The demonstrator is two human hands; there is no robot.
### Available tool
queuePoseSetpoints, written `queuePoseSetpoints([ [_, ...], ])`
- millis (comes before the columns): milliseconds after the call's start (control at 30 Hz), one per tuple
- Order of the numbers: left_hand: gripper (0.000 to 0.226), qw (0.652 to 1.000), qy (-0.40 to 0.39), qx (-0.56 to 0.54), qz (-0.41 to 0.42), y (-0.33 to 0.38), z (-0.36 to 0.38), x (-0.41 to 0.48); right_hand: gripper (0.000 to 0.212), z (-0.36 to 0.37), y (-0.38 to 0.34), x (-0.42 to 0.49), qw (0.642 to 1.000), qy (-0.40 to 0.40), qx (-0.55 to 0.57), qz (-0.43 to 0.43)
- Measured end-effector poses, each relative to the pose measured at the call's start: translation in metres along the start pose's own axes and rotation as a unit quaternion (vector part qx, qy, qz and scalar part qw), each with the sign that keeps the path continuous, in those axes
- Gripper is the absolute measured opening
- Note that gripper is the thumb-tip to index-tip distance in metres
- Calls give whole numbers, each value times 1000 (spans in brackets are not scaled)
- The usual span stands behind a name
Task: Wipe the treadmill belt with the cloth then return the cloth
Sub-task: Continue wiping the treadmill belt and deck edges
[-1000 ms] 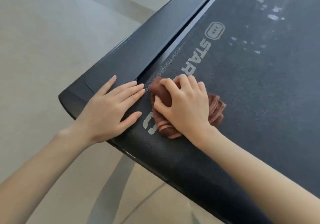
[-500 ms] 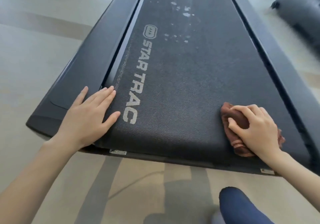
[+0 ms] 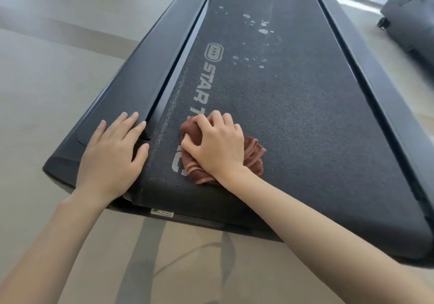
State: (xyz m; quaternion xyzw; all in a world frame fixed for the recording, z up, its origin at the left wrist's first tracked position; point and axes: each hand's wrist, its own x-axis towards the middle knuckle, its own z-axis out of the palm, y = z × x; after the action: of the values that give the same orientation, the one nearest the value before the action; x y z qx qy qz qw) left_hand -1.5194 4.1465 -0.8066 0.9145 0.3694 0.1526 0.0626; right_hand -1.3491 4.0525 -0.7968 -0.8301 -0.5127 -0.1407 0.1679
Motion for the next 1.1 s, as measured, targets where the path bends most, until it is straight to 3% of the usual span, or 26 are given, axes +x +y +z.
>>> queuePoseSetpoints([
  [167,63,998,-35,45,6,4,-2,-1,40,0,2,13,999,-27,-3,-30],
  [300,66,999,-50,18,4,6,-3,-1,34,-26,24,-36,994,-24,49,-93],
  [467,73,995,-60,-54,64,34,5,5,29,-44,67,-69,986,0,50,-162],
  [667,79,996,-66,8,57,41,20,42,31,-12,75,-1,994,-17,61,-93],
  [900,77,996,-62,-33,61,45,26,44,38,33,89,99,1000,-14,1,-26],
  [1100,68,995,-61,-49,69,45,16,38,42,33,76,89,999,-4,-49,14],
])
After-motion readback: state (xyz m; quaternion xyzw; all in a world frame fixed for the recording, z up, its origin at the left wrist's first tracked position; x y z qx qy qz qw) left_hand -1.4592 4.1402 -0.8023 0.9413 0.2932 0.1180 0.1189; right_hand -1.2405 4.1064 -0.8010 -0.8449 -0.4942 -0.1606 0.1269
